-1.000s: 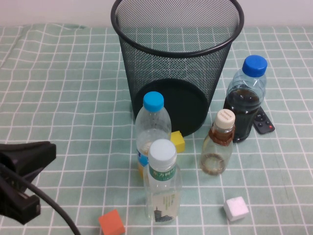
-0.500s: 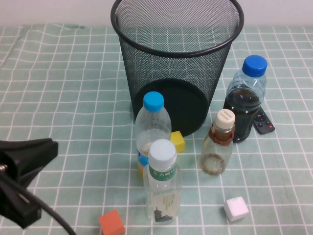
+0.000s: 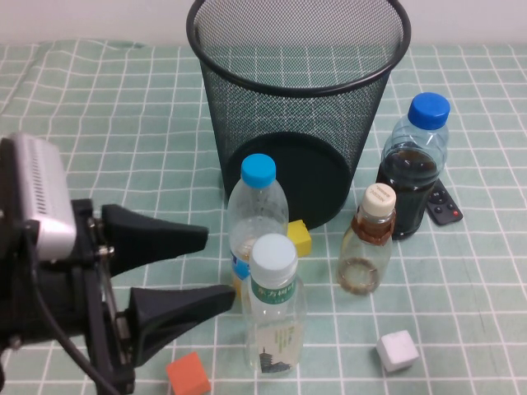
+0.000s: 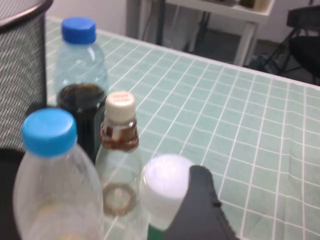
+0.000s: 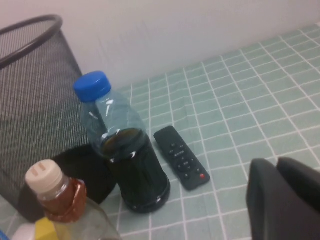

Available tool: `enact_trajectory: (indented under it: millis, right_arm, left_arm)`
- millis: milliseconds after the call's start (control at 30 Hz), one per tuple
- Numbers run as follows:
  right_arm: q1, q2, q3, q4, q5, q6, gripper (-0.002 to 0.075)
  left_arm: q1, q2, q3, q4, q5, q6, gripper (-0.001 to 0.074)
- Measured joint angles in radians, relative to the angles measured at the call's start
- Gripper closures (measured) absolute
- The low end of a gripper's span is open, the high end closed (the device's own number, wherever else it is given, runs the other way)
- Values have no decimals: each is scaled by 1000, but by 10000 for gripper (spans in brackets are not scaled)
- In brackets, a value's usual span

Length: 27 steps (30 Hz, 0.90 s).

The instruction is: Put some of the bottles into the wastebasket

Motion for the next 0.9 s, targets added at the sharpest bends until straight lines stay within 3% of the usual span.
enact_trajectory:
  millis: [133, 433, 600, 900]
  right_arm:
    - [0, 149, -170, 0, 115, -139, 727]
    - [2, 333, -315, 15, 143, -276, 727]
    - [2, 367, -319, 17, 147, -287, 727]
    - [2, 374, -319, 17, 147, -304, 727]
  left_arm:
    - [0, 115, 0, -94, 78, 221, 258]
    - [0, 283, -6, -267, 139, 533, 248]
    - [-5, 344, -13, -286, 140, 604, 246]
    - [-102, 429, -61, -293, 43, 642, 246]
